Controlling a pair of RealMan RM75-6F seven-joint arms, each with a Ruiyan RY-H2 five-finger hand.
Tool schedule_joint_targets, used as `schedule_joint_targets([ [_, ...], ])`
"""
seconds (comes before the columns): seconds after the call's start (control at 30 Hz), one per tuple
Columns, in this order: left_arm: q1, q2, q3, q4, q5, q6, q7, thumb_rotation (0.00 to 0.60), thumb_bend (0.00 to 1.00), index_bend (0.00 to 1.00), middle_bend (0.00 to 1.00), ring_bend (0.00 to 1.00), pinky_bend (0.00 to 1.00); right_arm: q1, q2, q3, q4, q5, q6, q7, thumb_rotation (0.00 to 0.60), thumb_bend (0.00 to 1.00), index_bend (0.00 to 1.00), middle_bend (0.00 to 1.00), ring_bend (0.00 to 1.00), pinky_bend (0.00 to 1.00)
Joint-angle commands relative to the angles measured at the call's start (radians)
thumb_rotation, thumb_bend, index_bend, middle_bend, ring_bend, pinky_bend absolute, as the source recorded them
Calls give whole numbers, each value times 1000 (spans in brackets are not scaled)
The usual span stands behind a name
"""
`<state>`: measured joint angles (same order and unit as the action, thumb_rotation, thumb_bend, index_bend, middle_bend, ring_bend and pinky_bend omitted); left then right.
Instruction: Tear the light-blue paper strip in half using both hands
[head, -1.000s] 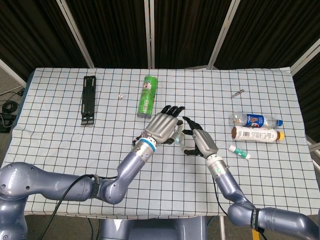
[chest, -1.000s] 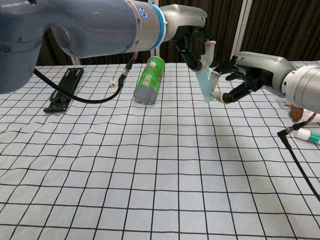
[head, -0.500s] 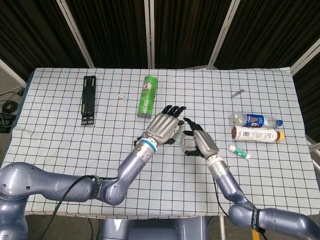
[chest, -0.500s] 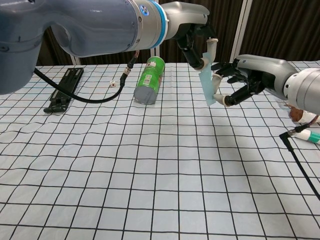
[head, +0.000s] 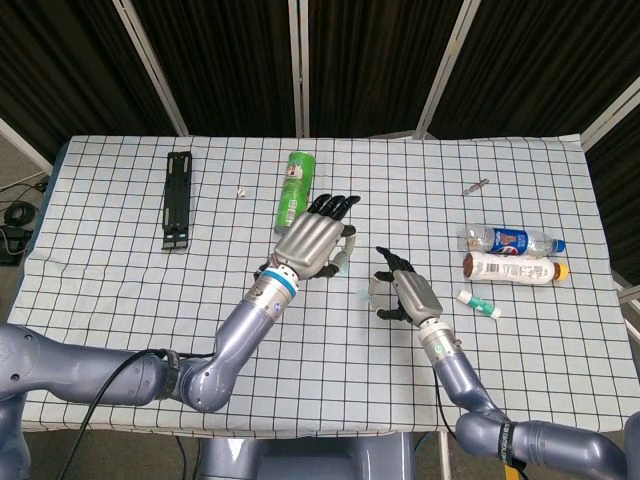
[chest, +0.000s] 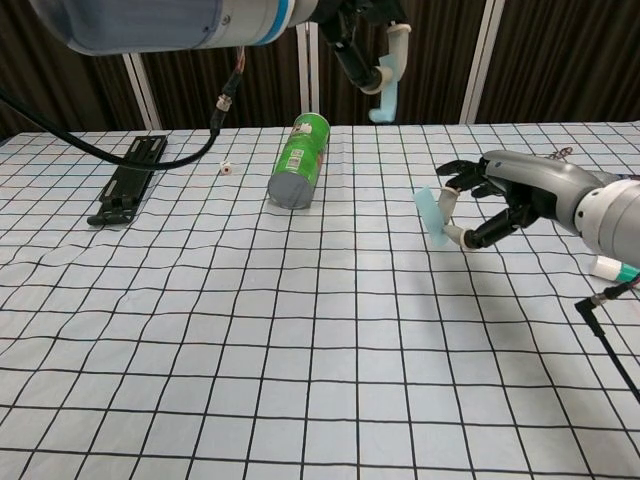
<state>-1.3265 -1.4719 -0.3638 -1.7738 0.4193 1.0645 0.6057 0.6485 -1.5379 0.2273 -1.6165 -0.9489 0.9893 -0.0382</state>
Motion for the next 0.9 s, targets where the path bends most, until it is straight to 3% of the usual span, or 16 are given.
schedule_joint_targets([
  [0.03,31,36,16,-30,16,16,-9,600,600,871,0,0,0,-4,-1,-6,4,-2,3,-6,600,429,730,1,0,0],
  [0.13,91,84,46,-59,46,31,-46,600,599,871,0,0,0,-16,6,-22,16,-17,12,-20,600,430,718,1,0,0],
  [0.2,133,114,69,-71,77,34,-75,600,594,862,0,0,0,-25,17,-32,27,-35,17,-24,600,425,619,1,0,0],
  [0.23,149,126,80,-77,96,33,-85,600,563,823,0,0,0,-29,23,-35,28,-41,14,-19,600,397,498,0,0,0],
  [0.27,168,139,95,-81,109,38,-92,600,443,723,0,0,0,-33,34,-39,27,-44,8,-13,600,337,346,0,0,0],
  [0.3,192,159,118,-93,127,45,-96,600,266,547,0,0,0,-40,50,-41,24,-53,5,-3,600,282,255,0,0,0],
  [0.33,207,173,131,-102,141,47,-99,600,153,395,0,0,0,-44,59,-43,22,-60,5,3,600,183,131,0,0,0],
  [0.37,225,187,146,-108,152,55,-100,600,30,189,0,0,0,-50,68,-44,20,-68,10,7,600,130,69,0,0,0],
  [0.43,266,211,173,-122,193,79,-115,600,0,9,0,0,0,-67,87,-45,11,-89,27,22,600,78,11,0,0,0],
  [0.6,356,245,220,-146,301,147,-156,600,0,0,0,0,0,-104,116,-50,-12,-141,80,49,600,68,0,0,0,0],
  [0.9,584,337,349,-173,593,295,-295,600,0,0,0,0,0,-221,240,-139,65,-475,321,115,600,63,5,0,0,0],
])
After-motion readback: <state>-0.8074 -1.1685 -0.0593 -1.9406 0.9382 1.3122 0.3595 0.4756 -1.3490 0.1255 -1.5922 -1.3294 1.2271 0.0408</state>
